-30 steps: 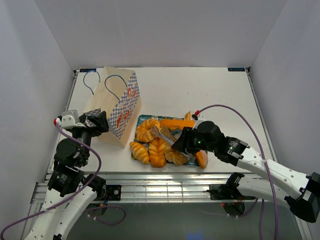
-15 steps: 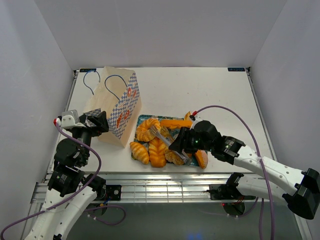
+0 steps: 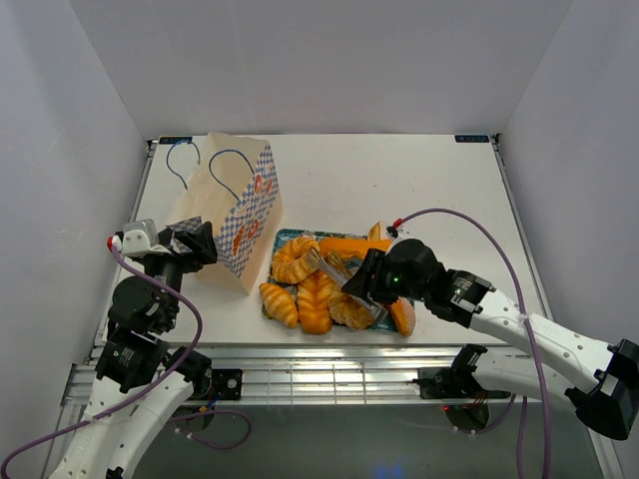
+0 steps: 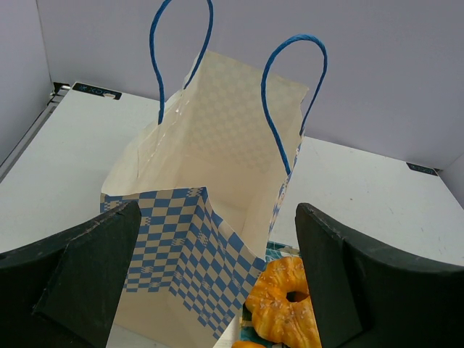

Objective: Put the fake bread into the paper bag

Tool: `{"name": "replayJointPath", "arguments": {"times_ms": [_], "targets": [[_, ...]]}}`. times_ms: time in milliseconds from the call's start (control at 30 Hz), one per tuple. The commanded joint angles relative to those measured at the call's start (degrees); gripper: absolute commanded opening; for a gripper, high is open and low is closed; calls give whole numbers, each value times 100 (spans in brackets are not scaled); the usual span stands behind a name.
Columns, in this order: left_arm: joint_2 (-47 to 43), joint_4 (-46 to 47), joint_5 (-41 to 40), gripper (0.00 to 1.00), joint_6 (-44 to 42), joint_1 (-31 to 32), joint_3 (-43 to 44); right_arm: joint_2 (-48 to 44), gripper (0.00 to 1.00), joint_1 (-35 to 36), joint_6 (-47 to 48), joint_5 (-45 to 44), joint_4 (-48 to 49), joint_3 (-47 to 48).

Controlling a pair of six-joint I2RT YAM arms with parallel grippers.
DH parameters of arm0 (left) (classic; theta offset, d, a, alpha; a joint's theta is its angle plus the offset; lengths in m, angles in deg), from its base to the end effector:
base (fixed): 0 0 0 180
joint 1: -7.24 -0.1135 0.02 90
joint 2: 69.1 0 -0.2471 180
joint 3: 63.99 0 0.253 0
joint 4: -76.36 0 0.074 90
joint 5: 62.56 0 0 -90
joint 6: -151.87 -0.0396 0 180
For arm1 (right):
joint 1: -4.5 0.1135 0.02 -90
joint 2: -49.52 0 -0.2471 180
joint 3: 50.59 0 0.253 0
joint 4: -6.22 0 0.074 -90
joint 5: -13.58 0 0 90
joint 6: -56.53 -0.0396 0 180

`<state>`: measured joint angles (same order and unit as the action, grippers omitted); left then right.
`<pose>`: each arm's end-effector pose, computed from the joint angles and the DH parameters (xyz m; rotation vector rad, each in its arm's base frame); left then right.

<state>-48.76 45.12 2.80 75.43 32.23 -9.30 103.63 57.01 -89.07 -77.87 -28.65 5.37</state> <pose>0.1040 -0.0302 0.3481 -0.1930 1.5129 -0.2116 0.1367 0.1765 0.2600 0.0793 2.3444 1.0132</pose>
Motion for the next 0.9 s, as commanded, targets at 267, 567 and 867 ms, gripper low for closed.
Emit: {"name": "replayJointPath", "arguments": {"times_ms": [267,567,867], "targets": [[-21,-6,47,98,24,23,-10,117,55,-4,-250,-57,242,233],[-21,-15,47,98,32,32,-10,100,55,-13,-417,338,884,-40],[-39,-15,56,98,32,32,-19,434,55,-4,-338,321,656,144]]}}
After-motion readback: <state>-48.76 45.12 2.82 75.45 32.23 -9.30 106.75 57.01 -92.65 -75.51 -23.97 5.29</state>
